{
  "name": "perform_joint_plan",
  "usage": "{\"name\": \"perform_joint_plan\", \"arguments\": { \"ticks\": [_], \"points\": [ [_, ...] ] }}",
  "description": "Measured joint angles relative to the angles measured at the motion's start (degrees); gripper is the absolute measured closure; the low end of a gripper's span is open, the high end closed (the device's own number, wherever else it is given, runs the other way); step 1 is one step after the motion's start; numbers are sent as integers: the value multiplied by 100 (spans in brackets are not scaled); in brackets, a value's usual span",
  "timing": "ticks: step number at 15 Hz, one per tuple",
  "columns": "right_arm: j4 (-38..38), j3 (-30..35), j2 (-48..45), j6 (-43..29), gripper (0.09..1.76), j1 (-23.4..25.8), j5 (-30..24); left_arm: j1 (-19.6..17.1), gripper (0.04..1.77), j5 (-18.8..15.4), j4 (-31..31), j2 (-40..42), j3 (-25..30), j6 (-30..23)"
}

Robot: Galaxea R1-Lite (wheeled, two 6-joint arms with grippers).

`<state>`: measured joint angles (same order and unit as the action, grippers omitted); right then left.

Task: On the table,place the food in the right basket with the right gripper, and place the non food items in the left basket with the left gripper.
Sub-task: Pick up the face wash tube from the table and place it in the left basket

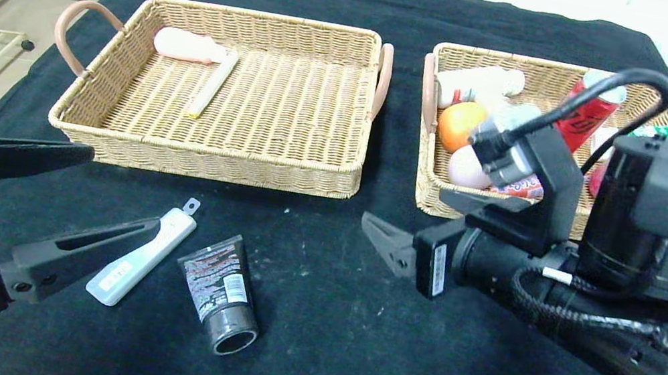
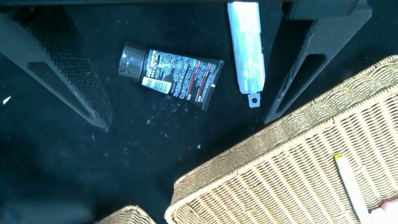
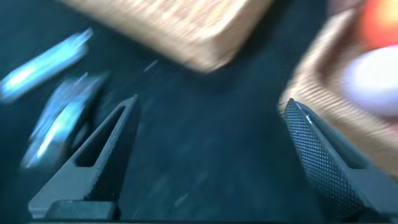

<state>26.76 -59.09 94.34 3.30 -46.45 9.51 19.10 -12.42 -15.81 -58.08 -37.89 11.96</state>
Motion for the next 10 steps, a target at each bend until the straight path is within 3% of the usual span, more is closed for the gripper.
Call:
{"name": "perform_joint_plan", "arguments": {
  "ticks": [3, 8, 10],
  "points": [
    [297, 777, -325, 116, 16, 163, -1113, -1, 9, 13, 11, 30, -17, 30],
    [375, 1692, -1023, 173, 15, 347, -1830, 13, 9, 20, 176, -20, -21, 44],
    [764, 2122, -1240, 171, 15, 486, -2103, 29, 9, 24, 236, -20, -65, 46]
  ]
}}
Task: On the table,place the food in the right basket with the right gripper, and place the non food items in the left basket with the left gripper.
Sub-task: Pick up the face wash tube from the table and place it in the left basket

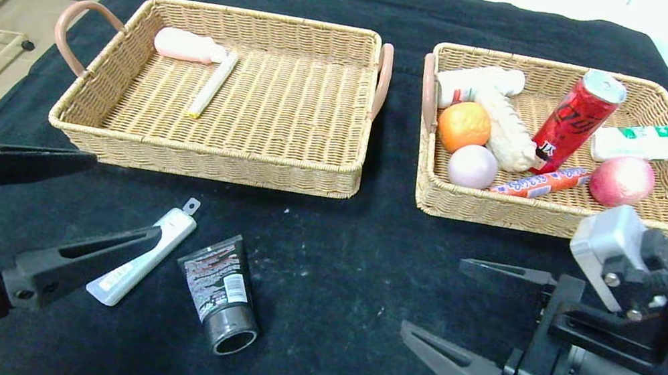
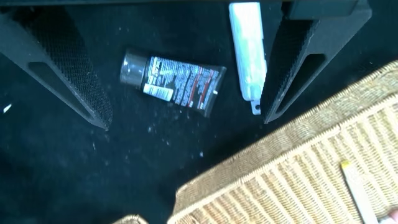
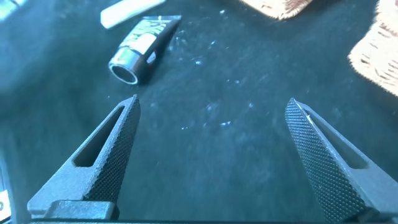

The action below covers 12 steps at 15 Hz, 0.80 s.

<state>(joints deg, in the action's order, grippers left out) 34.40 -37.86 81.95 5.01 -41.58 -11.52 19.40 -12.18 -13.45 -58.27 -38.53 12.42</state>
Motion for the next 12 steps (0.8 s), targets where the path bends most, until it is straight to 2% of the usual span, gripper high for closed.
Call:
{"name": "perform_joint_plan", "arguments": {
  "ticks": [2, 4, 6, 7, 10, 12],
  "points": [
    [529, 283, -100, -35, 15, 179, -240, 0, 9, 41, 17, -13, -24, 0],
    [600, 424, -138, -55, 15, 435, -708, 127, 9, 297, 17, -30, -30, 2],
    [630, 549, -194, -52, 15, 521, -766, 202, 9, 573, 15, -11, -66, 69],
    [633, 568, -223, -59, 15, 562, -796, 221, 9, 601, 35, 1, -74, 85],
    [592, 623, -332, -63, 15, 539, -807, 227, 9, 741, 728, -2, -221, 152],
    [589, 642, -386, -66, 15, 523, -798, 235, 9, 1001, 1601, -11, -510, 155]
  ]
}}
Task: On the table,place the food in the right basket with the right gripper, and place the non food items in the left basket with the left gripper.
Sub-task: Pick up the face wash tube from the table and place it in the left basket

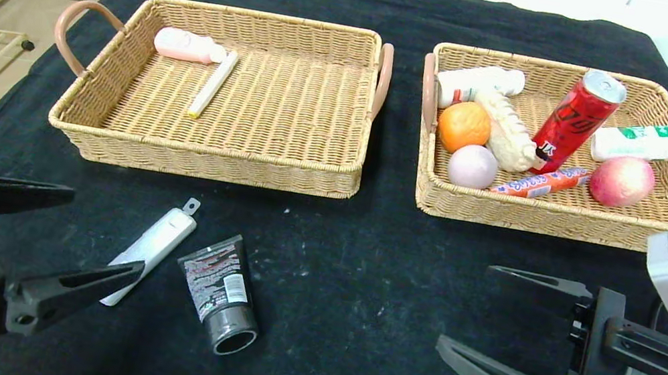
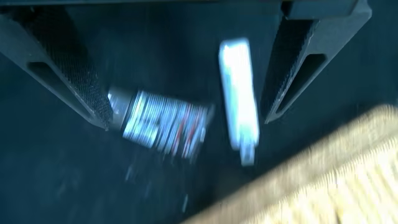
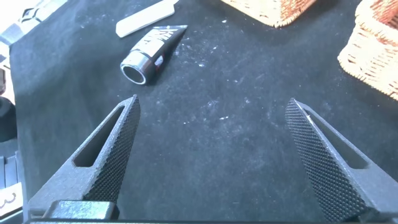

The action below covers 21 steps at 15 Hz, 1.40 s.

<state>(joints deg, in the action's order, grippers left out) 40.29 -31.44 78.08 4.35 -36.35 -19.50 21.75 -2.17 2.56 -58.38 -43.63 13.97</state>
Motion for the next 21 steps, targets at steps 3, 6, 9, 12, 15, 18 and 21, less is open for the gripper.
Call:
{"name": "perform_joint_plan", "arguments": {
  "ticks": [3, 6, 9, 12, 15, 18, 21],
  "points": [
    [-5, -4, -30, 0, 15, 24, 11, 55, 9, 388, 1168, -184, -612, -41],
    [-11, -20, -30, -2, 15, 57, 16, 256, 9, 600, 1844, -589, -1136, -560],
    [-2, -41, -30, -2, 15, 66, 29, 652, 9, 823, 2795, -1159, -2142, -2292],
    [4, -48, -50, -2, 15, 55, 35, 939, 9, 983, 3941, -1869, -3432, -3729],
    [11, -48, -74, 0, 15, 50, 38, 1181, 9, 1022, 4747, -2553, -4157, -4866],
    [6, -45, -99, 5, 15, 37, 40, 1268, 9, 1000, 4807, -2979, -4217, -5294],
    [-11, -39, -140, 7, 15, 11, 40, 1286, 9, 1000, 4787, -3227, -4113, -5426]
  ]
}}
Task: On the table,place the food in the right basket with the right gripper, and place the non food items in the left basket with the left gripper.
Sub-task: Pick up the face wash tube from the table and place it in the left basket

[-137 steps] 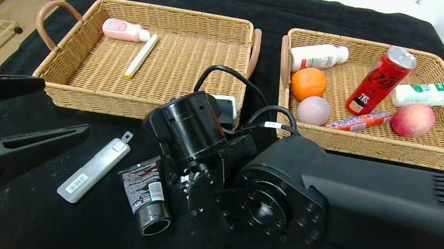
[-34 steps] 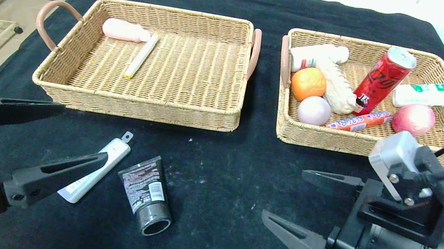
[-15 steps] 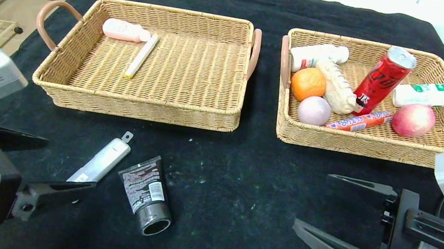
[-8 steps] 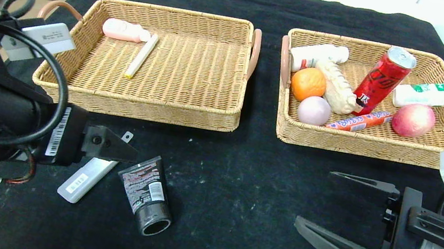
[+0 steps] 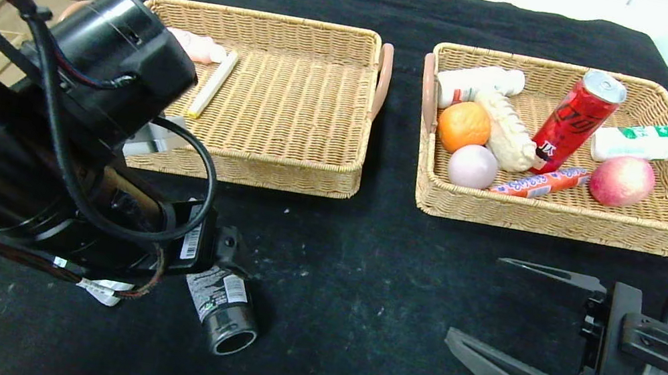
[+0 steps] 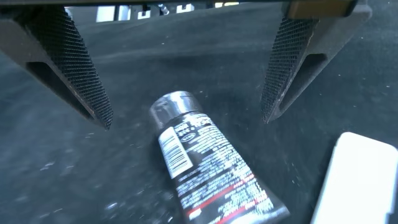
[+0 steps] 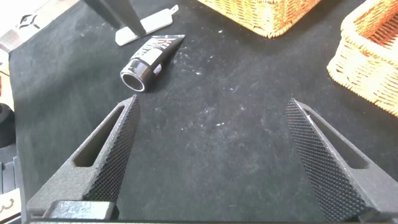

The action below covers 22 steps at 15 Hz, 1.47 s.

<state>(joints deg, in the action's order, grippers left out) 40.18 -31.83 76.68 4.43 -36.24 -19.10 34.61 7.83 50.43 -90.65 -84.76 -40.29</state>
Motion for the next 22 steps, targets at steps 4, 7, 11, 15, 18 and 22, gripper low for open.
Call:
{"name": "perform_joint_plan", "arguments": {
  "ticks": [4, 7, 11, 15, 18, 22],
  "points": [
    [0, 2, 24, 1, 14, 2, -2, 98, 9, -12, -93, -163, 295, -98],
    [0, 2, 35, 1, 14, 6, 1, 106, 9, -28, -369, -234, 464, -113],
    [24, 0, 24, 1, 14, 52, -18, 106, 9, -22, -630, -321, 723, -113],
    [41, 17, 5, 4, 14, 52, -27, 111, 9, -45, -650, -404, 784, -116],
    [45, 27, 2, 9, 14, 55, -27, 117, 9, -45, -936, -428, 894, -113],
    [44, 33, 6, 15, 14, 59, -21, 124, 9, -56, -973, -452, 965, -111]
  ]
}}
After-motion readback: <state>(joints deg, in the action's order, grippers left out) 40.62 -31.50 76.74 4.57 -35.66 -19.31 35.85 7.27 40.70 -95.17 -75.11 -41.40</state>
